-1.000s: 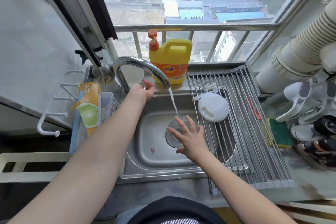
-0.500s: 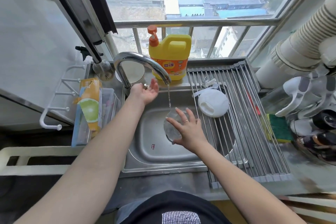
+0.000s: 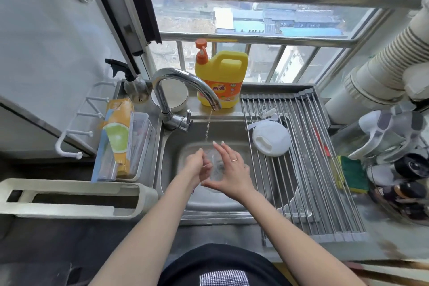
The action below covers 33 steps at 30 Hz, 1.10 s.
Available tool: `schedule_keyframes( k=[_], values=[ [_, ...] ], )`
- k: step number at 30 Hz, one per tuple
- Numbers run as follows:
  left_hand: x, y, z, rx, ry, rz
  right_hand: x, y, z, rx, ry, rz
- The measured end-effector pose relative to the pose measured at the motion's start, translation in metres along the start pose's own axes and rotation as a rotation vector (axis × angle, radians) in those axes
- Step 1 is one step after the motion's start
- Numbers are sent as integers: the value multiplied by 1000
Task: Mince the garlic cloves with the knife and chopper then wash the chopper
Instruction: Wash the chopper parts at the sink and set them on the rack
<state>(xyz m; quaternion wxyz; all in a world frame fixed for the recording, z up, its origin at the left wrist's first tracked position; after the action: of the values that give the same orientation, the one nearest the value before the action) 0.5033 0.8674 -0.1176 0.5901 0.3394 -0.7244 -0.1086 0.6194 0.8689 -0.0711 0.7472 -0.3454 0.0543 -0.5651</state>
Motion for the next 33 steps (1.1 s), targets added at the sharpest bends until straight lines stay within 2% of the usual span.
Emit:
schedule_keyframes(
  k=[2, 4, 5, 8, 9, 12, 15, 17, 18, 21, 24, 27, 33],
  values=[
    [-1, 7, -1, -1, 37, -93, 3, 1, 6, -173, 14, 2],
    [-2, 11, -2, -35, 27, -131, 1, 1, 13, -224, -7, -29],
    [-3, 11, -2, -30, 10, -131, 2, -3, 18, -186, 9, -21],
    [-3, 15, -5, 47, -79, -127, 10, -16, 36, -9, 267, 98],
    [-4, 15, -3, 42, -97, -124, 12, -15, 35, 30, 297, 114],
    [-1, 8, 2, -8, -132, -79, 6, -2, 13, 43, 104, 21],
    [4, -2, 7, -31, -106, -24, 8, 2, 13, 30, 135, 44],
    [4, -6, 8, -15, -104, -8, 7, 6, 12, 27, 44, -4],
    [4, -8, 6, -31, -115, 6, 11, 10, 15, 50, 50, -33],
    [4, -8, 3, -94, -134, 30, 36, 28, 46, 166, 284, -151],
    [5, -9, 0, -118, -123, 37, 66, 58, 63, 172, 430, -400],
    [7, -17, 1, -115, -89, 60, 79, 90, 56, 110, 338, -571],
    [10, -18, -2, -16, -78, 59, 82, 120, 37, -4, 150, -598]
  ],
)
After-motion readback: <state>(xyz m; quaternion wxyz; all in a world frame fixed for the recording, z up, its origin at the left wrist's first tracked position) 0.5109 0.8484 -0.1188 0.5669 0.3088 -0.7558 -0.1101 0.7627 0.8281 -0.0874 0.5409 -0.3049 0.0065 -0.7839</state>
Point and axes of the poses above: each hand's wrist, its own x-axis away from the middle knuckle, its own z-axis out of the back of the hand, y = z × x, the point moved 8 cm from there along -x, towards the middle knuckle, and after that the axes turned 11 degrees about -y, right-handed, at the moved point
